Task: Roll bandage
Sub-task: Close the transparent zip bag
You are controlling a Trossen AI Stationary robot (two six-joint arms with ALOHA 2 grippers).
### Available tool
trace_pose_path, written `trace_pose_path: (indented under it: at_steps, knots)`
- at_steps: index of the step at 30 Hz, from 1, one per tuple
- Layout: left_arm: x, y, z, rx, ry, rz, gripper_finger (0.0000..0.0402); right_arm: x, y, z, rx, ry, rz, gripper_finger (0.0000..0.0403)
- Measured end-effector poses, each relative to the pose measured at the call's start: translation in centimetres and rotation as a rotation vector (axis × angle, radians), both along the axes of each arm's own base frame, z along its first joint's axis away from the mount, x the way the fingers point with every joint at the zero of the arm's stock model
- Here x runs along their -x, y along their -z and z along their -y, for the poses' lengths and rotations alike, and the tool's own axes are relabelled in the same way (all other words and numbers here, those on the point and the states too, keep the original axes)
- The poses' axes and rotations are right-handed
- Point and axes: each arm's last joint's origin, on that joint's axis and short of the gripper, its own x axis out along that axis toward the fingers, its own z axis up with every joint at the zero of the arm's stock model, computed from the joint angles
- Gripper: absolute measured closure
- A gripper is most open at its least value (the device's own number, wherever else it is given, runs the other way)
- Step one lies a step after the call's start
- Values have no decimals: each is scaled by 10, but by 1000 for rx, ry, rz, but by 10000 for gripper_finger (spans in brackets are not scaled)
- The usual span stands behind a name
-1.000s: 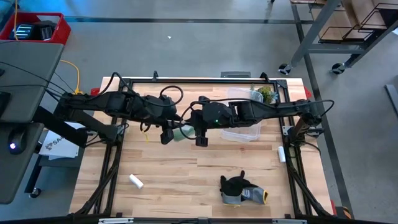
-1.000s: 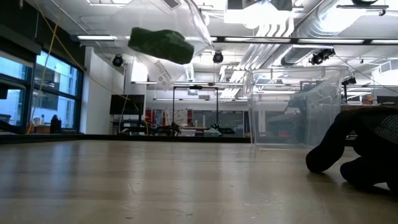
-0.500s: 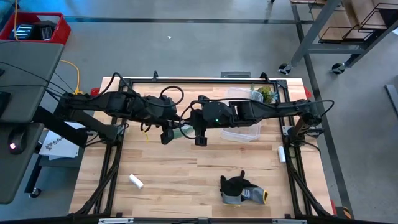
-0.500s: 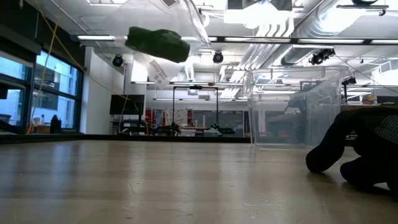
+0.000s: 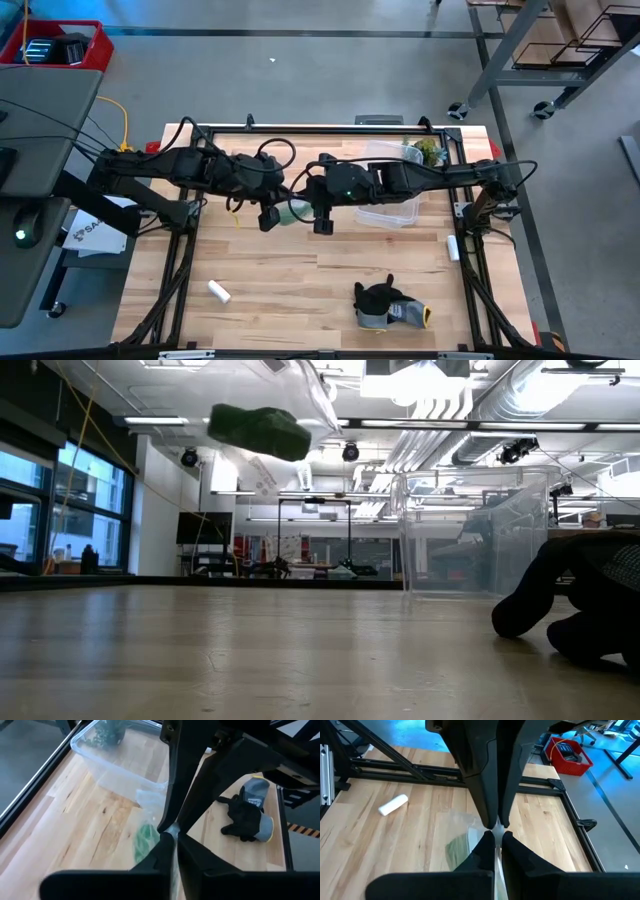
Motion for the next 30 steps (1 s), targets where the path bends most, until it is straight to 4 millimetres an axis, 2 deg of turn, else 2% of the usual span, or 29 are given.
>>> trace_pose_path:
  at_steps: [10,18,30]
  knots:
    - [1,1,0,-7,-20,-8,401,0,0,0,-2,-3,1,402]
    - [1,0,0,-13,-1,-8,401,0,1,6,-100,18,0,402]
    - [2,3,0,-18,10,-36,401,-15,27,6,-164,15,-89,402]
